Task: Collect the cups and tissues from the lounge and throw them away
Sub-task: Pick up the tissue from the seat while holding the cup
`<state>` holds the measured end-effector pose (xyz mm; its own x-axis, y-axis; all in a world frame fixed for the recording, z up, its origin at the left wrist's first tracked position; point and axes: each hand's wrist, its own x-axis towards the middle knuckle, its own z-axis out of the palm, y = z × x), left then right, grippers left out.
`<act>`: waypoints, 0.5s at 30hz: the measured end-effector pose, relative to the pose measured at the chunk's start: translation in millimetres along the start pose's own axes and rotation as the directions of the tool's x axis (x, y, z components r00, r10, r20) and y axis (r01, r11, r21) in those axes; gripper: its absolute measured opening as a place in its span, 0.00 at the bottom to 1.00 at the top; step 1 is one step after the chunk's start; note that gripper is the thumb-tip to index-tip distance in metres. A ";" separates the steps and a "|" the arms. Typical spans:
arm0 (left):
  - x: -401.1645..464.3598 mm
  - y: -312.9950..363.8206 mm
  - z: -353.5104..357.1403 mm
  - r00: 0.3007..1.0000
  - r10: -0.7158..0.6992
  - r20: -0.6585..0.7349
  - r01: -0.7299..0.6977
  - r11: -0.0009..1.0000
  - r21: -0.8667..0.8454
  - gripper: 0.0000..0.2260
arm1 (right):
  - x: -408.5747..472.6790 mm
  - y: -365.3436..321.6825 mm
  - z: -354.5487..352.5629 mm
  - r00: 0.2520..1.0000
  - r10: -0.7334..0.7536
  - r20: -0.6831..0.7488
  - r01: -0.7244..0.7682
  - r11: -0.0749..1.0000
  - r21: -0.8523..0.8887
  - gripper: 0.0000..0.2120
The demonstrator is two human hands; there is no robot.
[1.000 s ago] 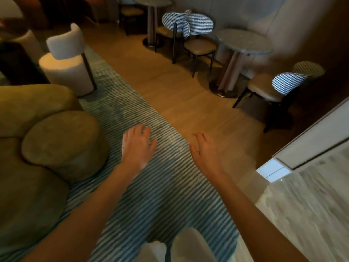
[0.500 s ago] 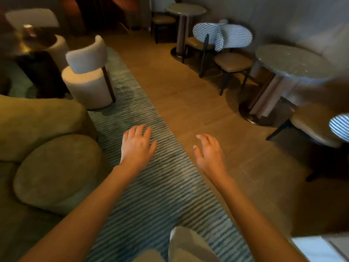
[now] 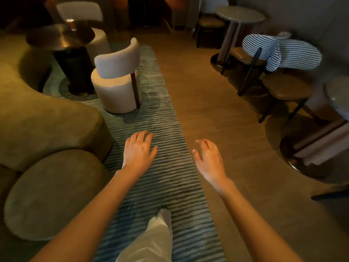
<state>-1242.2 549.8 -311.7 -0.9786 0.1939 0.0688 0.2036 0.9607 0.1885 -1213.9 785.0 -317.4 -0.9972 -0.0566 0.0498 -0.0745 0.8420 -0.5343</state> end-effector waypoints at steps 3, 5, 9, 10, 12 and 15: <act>83.6 -7.2 -5.0 1.000 -0.014 -0.008 0.015 0.999 0.030 0.23 | 88.1 11.3 -22.0 0.999 -0.029 -0.024 0.029 0.999 -0.020 0.19; 139.4 -5.0 -10.4 1.000 -0.004 -0.018 0.005 0.999 0.053 0.22 | 140.1 21.7 -37.8 0.997 -0.036 -0.073 0.034 0.999 -0.022 0.19; 236.7 10.3 -6.3 1.000 0.004 0.003 -0.004 0.996 0.086 0.23 | 220.2 59.3 -52.9 0.994 0.021 -0.105 -0.022 1.000 -0.005 0.19; 259.6 14.3 -0.5 1.000 0.003 0.020 -0.005 0.995 0.098 0.23 | 238.4 71.5 -53.5 0.996 0.039 -0.084 -0.039 0.999 0.002 0.19; 305.7 22.1 13.9 0.999 -0.009 0.045 0.005 0.996 0.093 0.23 | 276.4 98.7 -54.1 0.996 0.071 -0.045 -0.071 0.997 0.009 0.19; 375.7 38.8 35.8 0.998 -0.048 0.035 0.045 0.996 0.072 0.22 | 345.8 141.3 -60.1 0.998 0.049 -0.027 -0.050 0.999 -0.022 0.19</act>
<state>-1603.0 667.0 -313.6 -0.9877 0.1546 0.0255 0.1565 0.9802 0.1209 -1568.6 916.6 -324.9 -0.9989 -0.0003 0.0465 -0.0243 0.8553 -0.5175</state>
